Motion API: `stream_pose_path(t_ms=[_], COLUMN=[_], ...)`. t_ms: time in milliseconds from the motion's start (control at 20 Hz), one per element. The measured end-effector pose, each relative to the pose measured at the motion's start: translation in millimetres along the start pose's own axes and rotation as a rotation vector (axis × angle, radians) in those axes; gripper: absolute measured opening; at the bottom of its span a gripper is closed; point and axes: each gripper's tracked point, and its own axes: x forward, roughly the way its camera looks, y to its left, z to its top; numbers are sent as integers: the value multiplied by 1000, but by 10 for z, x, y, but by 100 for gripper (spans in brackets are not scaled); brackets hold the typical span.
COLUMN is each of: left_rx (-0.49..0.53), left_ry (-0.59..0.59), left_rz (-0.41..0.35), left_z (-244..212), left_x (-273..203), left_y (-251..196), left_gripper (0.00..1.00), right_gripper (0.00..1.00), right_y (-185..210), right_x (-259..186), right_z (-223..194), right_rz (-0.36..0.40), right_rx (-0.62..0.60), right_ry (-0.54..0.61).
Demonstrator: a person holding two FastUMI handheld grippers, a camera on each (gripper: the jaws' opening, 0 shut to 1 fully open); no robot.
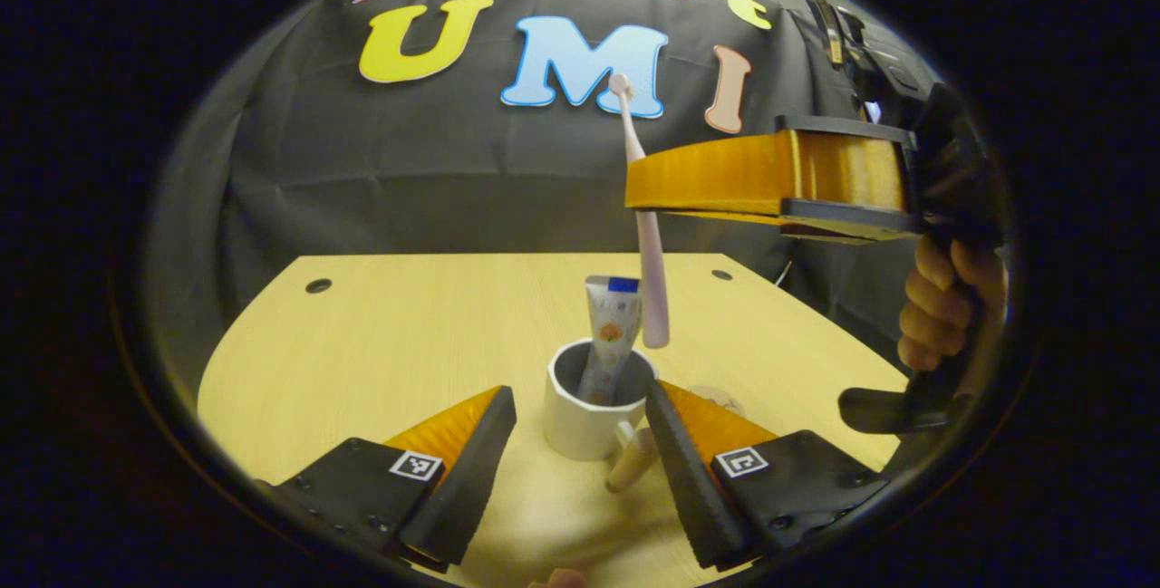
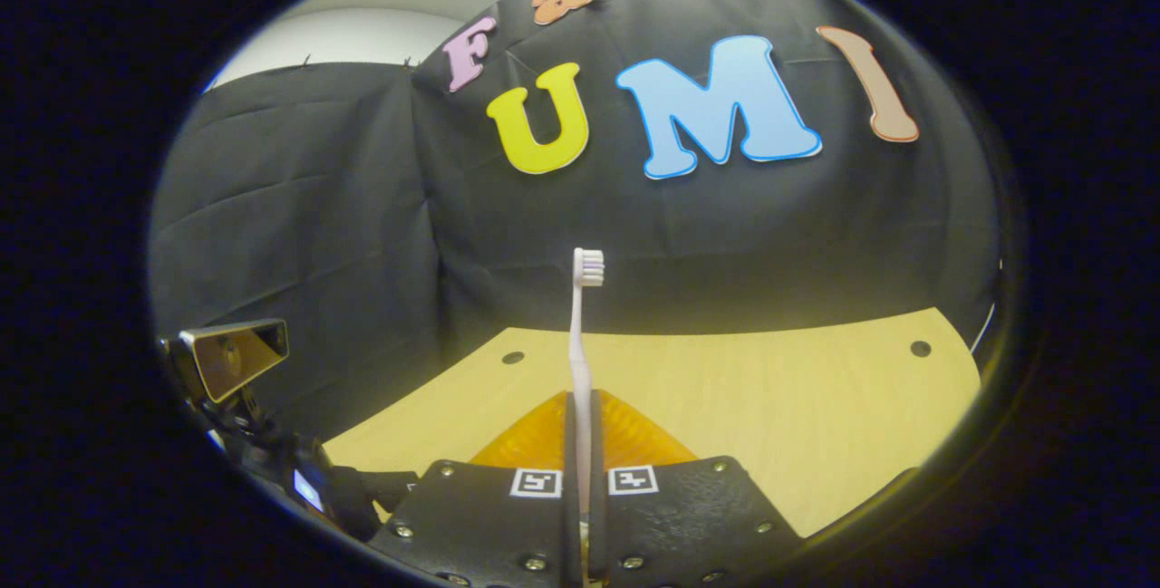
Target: Put the toothbrush and toothpaste on the desktop into the cup, then pick up the cup and place it on the coaster on the desktop.
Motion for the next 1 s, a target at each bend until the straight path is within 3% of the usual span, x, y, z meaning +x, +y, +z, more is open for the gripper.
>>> stream_pose_path(t_ms=[450,650,700,800,950,1000], left_rx=[-17,-14,-11,-10,-14,-17], left_ry=[40,39,41,46,57,58], left_rz=[-23,-48,-53,-62,-65,-66], left_z=[-186,-163,-156,-168,-151,-139], left_x=[-170,-112,-102,-84,-48,-42], left_y=[110,38,20,-15,-71,-96], left_gripper=[94,94,93,94,94,92], right_gripper=[6,16,23,48,95,95], right_y=[18,-30,-38,-33,-130,-162], right_x=[214,187,165,127,64,23], right_z=[-329,-307,-277,-254,-142,-106], right_rz=[-78,-99,-100,-95,-119,-130], right_rx=[-171,-186,-183,-167,-151,-150], right_ry=[42,47,45,47,30,20])
